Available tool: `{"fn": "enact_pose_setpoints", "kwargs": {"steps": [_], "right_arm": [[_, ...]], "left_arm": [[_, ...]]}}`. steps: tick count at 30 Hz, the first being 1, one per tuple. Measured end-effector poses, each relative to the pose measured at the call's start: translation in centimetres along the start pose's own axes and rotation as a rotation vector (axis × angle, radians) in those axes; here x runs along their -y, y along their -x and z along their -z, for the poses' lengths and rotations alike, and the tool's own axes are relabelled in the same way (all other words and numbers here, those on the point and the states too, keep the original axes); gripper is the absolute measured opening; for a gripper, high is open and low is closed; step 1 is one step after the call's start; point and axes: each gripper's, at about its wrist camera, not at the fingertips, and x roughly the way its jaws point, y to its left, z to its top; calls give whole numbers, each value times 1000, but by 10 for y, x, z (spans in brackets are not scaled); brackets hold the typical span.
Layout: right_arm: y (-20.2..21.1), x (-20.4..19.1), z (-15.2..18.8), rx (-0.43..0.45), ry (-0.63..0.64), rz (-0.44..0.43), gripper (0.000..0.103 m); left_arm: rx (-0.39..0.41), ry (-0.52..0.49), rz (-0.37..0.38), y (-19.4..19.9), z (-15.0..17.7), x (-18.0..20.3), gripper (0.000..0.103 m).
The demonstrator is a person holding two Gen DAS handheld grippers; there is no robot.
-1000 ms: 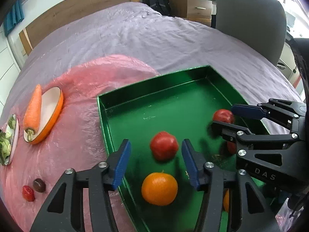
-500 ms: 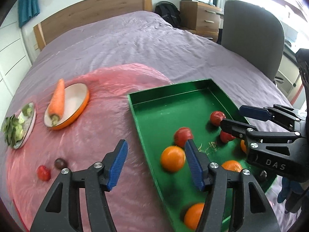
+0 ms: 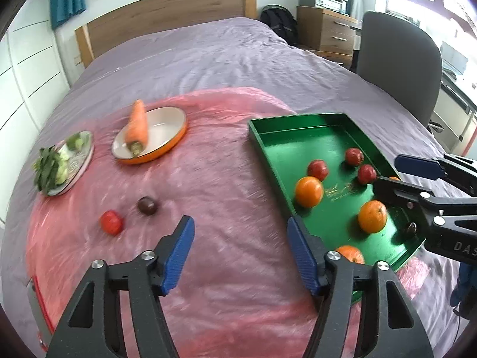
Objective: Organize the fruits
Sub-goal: 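Withdraw both grippers from the tray toward the last tomato and plum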
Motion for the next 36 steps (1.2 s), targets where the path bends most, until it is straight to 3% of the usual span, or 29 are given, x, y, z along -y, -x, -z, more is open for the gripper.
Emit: {"fn": "enact_pose_setpoints", "kwargs": {"steps": [16,28,36], "right_arm": [[13,-65,19,-3,31,-45,88],[-7,-104,39,-55,37,-96,88],[-22,-138,40,-67,78,-132,88]], "left_arm": [[-8,76,-63,29,44,-85,62],[-40,195,-151,35,98,-160,62],[-50,265,-164,32,121,-194,62]]}}
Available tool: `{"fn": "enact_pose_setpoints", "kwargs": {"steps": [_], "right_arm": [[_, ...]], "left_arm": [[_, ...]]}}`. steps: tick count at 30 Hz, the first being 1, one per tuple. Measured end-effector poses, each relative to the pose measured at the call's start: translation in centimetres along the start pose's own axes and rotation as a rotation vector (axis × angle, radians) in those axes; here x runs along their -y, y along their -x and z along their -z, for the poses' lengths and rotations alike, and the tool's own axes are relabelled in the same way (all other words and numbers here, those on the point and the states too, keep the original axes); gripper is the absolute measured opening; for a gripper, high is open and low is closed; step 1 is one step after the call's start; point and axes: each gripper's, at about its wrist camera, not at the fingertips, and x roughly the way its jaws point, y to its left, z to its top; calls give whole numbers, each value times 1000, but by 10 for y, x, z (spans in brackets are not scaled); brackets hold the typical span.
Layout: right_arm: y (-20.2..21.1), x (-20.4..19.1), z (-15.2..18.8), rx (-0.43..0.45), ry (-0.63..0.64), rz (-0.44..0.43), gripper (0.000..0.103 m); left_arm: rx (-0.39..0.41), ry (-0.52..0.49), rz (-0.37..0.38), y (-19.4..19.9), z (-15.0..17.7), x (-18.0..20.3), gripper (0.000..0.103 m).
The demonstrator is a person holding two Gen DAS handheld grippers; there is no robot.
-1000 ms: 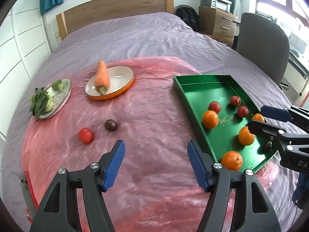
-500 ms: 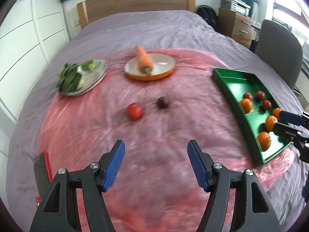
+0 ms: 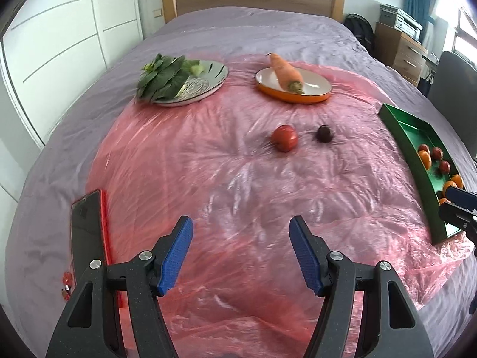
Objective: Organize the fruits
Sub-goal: 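Withdraw both grippers from the tray toward the last tomato and plum, then grasp the red tomato with the left gripper while the right gripper grasps the dark plum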
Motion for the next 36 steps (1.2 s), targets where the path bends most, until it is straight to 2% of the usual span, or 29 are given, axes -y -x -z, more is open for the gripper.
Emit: {"fn": "enact_pose_setpoints", "kwargs": {"steps": [7,16,20,22,24,28,34,36], "right_arm": [[-27,-20,-21,-3,33,-42,88],[-82,-42,-75,-1,72,-96,86],[-112,-44,-102,-18,96,-89,60],[-124,-45,-110,-31,109,-82,54],[-135,-45,-114,-48,120,-72,53],[-154,-45,-118,-85,143,-57,38],[-172,-37,-118,-124,133,-56,37],[-176,-36,-117,-130,134,-60,31]], "left_arm": [[6,-9,59,-16,-16,-4,62],[12,-47,126,-47,-57,13,58],[3,-68,153,-67,-74,23,51],[-5,-80,167,-76,-79,27,48],[-13,-92,174,-82,-81,31,45],[-25,-117,180,-94,-84,39,40],[-50,-139,187,-109,-85,43,39],[-65,-141,197,-115,-84,43,34]]}}
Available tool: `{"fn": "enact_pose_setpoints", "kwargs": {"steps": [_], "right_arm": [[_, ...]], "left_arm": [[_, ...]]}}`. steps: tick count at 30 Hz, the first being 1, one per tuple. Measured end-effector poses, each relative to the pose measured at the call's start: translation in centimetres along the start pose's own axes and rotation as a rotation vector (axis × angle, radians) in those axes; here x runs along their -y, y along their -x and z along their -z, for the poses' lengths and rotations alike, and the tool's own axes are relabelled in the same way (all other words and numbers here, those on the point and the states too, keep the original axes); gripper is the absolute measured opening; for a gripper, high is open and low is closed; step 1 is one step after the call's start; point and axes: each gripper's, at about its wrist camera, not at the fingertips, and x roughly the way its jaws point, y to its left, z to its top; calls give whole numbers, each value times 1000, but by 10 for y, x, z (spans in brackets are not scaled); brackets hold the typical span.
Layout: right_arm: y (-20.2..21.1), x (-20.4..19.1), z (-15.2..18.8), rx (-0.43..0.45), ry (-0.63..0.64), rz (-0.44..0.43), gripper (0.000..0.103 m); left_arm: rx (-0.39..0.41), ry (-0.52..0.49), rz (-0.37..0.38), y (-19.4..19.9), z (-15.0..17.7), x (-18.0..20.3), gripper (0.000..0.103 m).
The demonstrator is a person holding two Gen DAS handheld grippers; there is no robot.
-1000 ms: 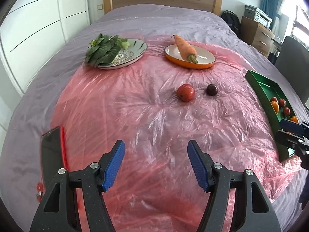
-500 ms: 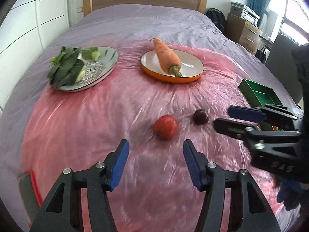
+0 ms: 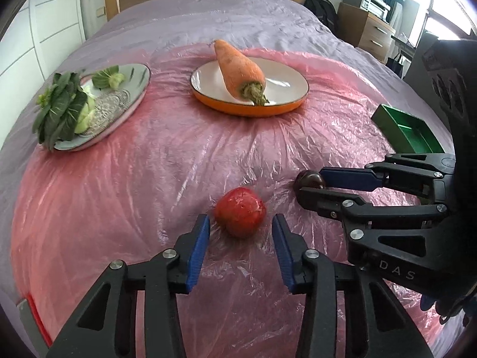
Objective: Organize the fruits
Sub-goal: 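Grasp the red tomato with the left gripper while the right gripper grasps the dark plum, then lift the tomato and plum and carry both over the green tray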
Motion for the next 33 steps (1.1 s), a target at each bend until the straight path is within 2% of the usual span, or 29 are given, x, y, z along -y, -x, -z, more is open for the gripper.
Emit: {"fn": "enact_pose_setpoints", "kwargs": {"steps": [3,16,22,33], "right_arm": [[-5,-3,1,-2,15,2,30],[-8,-5,6,36,20,-2,25],[6,0,7,75,-20,-37,25],[49,6,20,128,-56,-47,25]], "left_arm": [[-14,23,24,-7,2,-5,30],[30,52,71,-3,6,-10,29],[62,61,81,11,7,-7,29],[86,72,63,42,9,2,29]]}}
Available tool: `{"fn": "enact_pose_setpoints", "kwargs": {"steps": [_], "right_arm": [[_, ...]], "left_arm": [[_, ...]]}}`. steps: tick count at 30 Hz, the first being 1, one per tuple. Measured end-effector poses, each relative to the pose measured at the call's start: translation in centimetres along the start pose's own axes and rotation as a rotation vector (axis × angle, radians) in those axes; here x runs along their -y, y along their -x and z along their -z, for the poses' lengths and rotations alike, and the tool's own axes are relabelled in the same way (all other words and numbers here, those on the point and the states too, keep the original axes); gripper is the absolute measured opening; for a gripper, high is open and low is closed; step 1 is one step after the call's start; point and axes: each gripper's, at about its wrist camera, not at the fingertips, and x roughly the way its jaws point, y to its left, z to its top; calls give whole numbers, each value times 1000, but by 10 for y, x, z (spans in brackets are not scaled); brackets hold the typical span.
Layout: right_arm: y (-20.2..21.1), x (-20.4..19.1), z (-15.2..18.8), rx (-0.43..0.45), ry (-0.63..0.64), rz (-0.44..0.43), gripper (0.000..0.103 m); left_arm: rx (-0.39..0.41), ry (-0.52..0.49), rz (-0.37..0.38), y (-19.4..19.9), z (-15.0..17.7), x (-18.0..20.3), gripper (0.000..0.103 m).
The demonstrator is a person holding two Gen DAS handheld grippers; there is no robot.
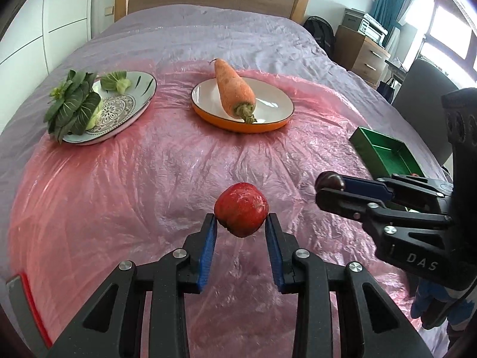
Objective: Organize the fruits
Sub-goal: 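Lift the tomato and plum and carry both over the green tray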
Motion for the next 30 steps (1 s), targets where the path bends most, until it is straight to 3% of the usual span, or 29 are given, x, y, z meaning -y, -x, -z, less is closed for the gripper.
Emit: {"fn": "enact_pose_setpoints", "kwargs": {"steps": [12,20,30], "right_arm": [[67,24,30,44,-33,50,25],[108,73,54,57,-95,123,25],[128,130,85,41,-156,194,25]], "left_arm": [[-1,-24,27,24,8,46,29],[0,-67,74,31,5,94,29],[-32,-146,155,17,7,167,29]]}}
